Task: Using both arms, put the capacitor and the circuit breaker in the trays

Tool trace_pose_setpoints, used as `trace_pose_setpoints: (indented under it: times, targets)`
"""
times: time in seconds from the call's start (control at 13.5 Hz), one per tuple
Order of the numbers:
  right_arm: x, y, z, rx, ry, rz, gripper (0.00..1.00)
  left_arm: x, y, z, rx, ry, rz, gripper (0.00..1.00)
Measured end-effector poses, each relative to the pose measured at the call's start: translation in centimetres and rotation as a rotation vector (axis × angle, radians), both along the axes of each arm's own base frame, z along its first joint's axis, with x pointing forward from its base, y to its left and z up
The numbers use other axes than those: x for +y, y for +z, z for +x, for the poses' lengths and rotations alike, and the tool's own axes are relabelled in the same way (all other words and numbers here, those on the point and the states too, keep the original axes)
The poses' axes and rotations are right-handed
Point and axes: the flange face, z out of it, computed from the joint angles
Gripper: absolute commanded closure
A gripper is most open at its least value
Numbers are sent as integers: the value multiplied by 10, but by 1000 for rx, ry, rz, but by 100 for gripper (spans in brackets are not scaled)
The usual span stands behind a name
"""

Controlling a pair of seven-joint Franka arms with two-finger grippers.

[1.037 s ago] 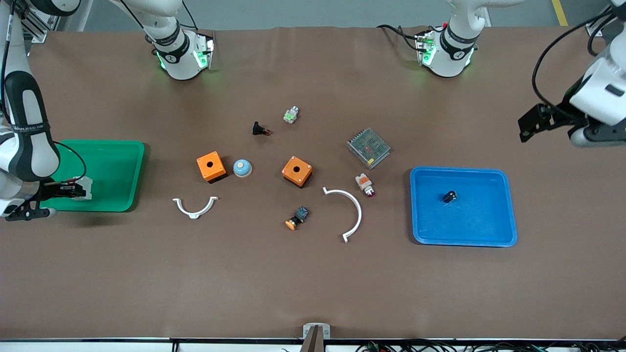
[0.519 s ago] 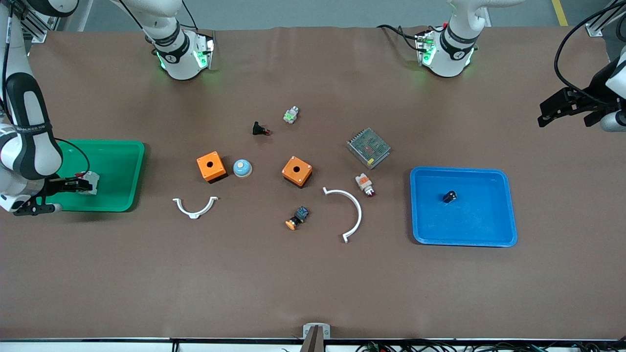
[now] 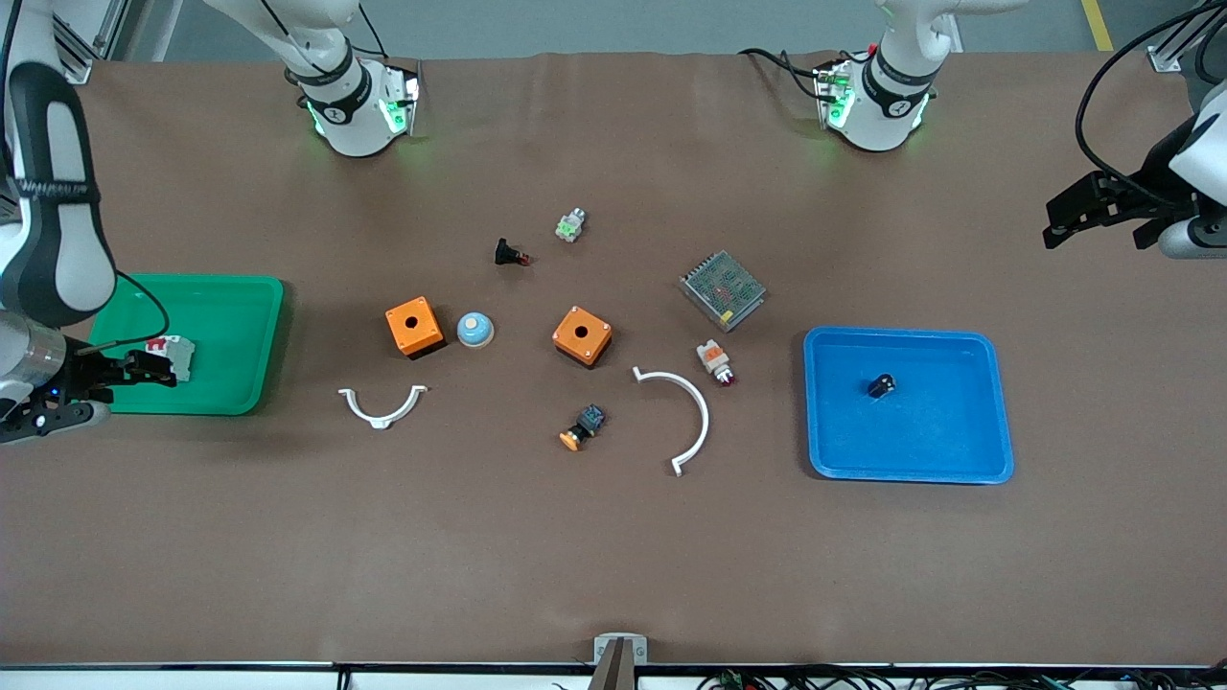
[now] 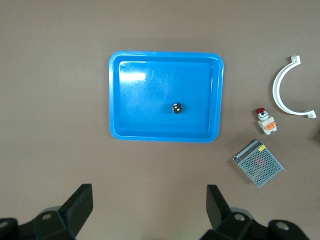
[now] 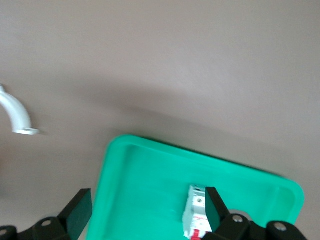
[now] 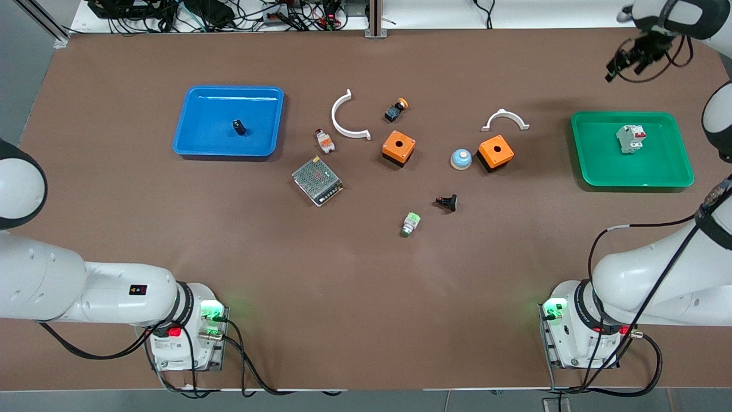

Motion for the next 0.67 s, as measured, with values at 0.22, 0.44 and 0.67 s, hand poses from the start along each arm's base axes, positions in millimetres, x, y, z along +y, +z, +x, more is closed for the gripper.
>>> trace_pose_setpoints:
  times: [0.22,0.44,0.67]
  targets:
    - [59,61,-3,-46,28,-1,0,0,-1,0,2,-1,1,0]
    - [100,117,-22,-47,6,8,0,-3,-1,0,1,-6,6,0]
    - [121,177,-46,-24,-29,16,0,-9,-1,0,-3,-18,15,0]
